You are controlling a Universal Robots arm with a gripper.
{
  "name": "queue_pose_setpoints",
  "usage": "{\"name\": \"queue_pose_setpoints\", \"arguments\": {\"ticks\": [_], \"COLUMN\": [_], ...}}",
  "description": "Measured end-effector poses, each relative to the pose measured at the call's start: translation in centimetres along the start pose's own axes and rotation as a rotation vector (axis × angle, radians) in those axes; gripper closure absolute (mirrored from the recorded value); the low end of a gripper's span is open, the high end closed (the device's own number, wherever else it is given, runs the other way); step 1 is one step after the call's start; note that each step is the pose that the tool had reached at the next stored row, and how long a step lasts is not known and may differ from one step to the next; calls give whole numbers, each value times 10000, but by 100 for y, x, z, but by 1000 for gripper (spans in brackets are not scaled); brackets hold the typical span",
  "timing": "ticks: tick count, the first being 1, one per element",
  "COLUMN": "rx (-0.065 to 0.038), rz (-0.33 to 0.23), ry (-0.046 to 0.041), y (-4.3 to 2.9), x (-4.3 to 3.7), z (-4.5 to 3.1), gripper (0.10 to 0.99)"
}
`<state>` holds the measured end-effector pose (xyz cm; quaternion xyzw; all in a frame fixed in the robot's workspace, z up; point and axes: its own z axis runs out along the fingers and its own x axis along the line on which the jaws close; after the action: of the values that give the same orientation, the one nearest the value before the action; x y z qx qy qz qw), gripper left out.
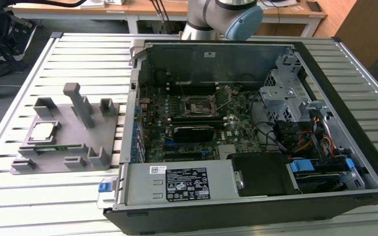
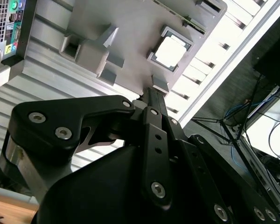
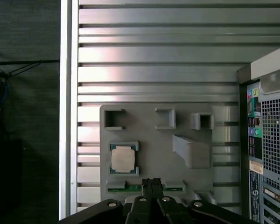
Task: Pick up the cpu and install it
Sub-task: 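Reach for the cpu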
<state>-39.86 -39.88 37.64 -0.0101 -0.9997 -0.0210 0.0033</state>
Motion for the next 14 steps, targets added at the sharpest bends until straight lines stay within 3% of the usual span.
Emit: {"name": "queue_pose_setpoints", "arguments": {"ticks": [14], "rx": [0], "rz": [0], "ry": [0], "y": [-4], "x": [155], "z": [26], "gripper": [980]}}
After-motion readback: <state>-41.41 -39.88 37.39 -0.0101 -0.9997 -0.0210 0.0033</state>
